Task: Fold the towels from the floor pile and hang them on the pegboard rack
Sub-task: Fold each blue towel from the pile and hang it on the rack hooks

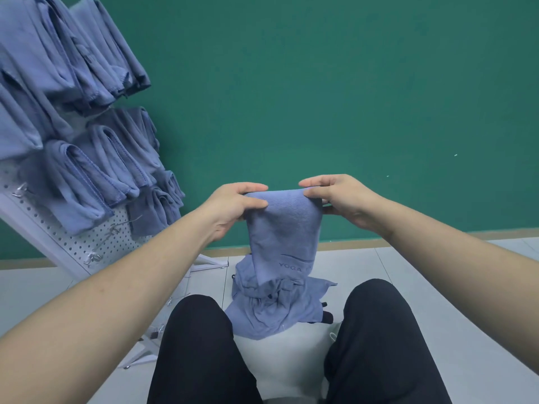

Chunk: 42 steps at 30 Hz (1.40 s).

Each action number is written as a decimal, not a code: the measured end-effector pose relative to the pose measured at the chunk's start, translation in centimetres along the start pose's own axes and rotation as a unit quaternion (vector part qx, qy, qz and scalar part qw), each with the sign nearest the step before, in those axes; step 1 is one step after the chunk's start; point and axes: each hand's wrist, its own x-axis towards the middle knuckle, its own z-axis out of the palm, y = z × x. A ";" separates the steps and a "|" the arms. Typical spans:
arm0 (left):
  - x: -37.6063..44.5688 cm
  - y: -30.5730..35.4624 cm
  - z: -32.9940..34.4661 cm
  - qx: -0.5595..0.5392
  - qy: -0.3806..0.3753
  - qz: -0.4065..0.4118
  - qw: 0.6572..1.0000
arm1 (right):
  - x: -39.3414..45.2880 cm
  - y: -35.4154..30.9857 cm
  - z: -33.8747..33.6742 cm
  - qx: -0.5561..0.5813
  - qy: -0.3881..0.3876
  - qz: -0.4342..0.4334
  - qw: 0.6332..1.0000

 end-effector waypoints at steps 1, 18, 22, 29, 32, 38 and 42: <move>0.1 0.1 -0.1 0.034 0.013 0.019 0.999 | 0.0 -0.2 -0.3 0.000 -0.007 0.001 1.000; -1.6 3.1 -0.8 0.315 0.034 0.128 0.940 | -1.6 -3.4 -1.4 -0.340 0.034 -0.066 0.938; -2.1 3.7 -1.1 0.284 0.009 0.107 0.953 | -1.8 -4.0 -1.8 -0.340 0.018 -0.058 0.938; -2.1 3.8 -1.5 0.211 0.005 0.108 0.972 | -2.0 -3.4 -2.1 -0.244 0.013 -0.087 0.966; -2.1 3.7 -1.5 0.178 -0.005 0.113 0.977 | -2.0 -2.8 -1.8 -0.145 0.012 -0.082 0.986; -2.5 3.4 -0.5 0.076 -0.026 0.149 0.986 | -2.5 -2.3 0.0 -0.038 0.117 -0.087 0.989; -3.4 3.4 1.5 -0.019 0.011 0.148 0.989 | -3.2 -1.8 1.3 -0.063 0.200 -0.121 0.970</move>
